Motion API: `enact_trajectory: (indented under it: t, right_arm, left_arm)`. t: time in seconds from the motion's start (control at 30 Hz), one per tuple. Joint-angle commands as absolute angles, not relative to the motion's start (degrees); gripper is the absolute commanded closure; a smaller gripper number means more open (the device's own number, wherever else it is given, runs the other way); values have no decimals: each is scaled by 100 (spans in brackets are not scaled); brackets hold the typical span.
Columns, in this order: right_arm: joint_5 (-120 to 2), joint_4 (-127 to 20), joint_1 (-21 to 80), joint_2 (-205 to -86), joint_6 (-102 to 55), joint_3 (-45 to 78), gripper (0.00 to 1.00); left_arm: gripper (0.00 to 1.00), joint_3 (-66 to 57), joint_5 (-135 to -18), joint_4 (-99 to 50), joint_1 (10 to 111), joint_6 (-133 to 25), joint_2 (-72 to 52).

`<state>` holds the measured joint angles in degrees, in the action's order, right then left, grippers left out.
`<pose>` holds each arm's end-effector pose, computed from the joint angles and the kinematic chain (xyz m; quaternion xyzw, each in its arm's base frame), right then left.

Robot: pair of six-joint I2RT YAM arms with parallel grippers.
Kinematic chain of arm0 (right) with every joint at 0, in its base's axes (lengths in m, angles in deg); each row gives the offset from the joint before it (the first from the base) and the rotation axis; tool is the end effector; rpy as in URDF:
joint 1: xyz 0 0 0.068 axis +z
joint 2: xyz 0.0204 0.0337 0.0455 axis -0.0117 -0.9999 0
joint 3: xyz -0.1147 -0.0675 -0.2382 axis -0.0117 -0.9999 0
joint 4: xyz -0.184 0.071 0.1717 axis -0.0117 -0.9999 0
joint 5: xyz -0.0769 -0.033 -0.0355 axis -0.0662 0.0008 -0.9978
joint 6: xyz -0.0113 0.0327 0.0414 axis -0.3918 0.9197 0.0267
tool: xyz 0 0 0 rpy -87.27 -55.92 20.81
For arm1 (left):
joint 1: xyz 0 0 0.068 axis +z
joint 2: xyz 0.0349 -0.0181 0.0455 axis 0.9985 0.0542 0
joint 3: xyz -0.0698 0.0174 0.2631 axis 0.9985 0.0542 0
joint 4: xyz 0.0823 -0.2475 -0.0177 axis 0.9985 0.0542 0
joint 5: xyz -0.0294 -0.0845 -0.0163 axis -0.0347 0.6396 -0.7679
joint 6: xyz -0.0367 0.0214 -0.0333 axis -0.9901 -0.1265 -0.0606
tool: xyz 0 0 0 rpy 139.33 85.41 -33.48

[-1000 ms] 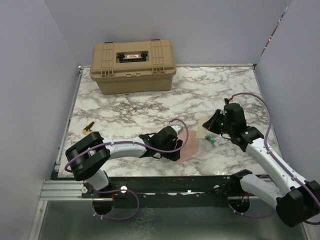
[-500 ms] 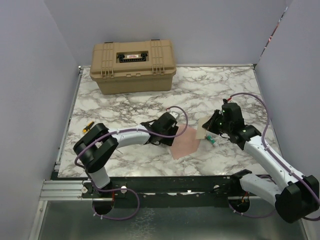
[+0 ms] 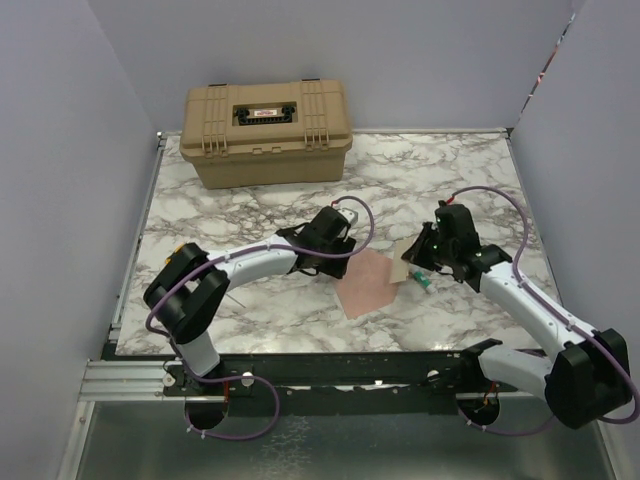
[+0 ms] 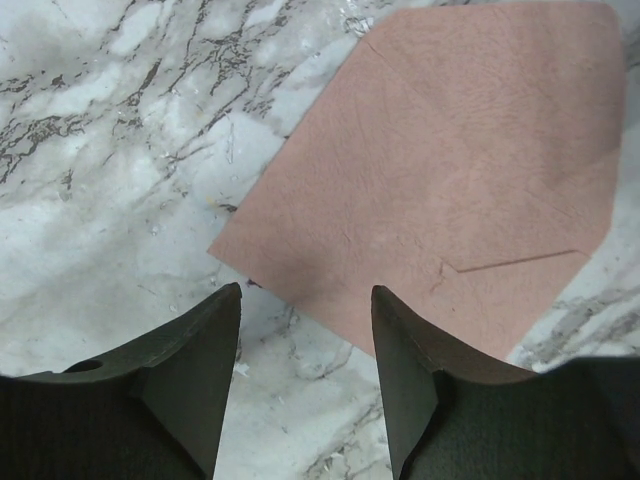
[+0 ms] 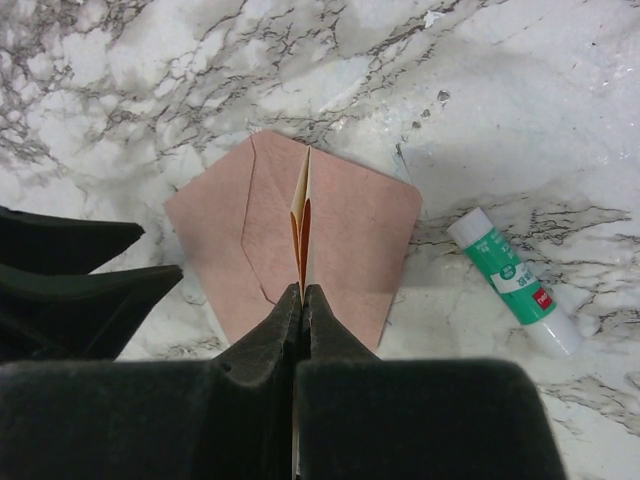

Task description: Place the letter into the envelope and seal it

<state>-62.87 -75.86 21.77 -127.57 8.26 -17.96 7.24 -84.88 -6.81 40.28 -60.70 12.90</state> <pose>0.2114 0.0838 0.2343 0.1315 0.9148 0.2137 0.3166 0.2432 -0.2571 0.1837 0.2337 0.9196 -0.1667 0.2684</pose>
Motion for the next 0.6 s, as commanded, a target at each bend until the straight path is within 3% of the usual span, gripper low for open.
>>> enact_trajectory:
  t: [0.0,0.57]
  right_arm:
    - [-6300,-7485,2203,-12927,609,-1684,100]
    - [-4514,-5796,2200,-14231,-503,-1999,100]
  left_arm:
    - [44,908,-8090,-430,4005,-6398,749]
    - [50,1478,-8097,-737,3935,-7534,1015]
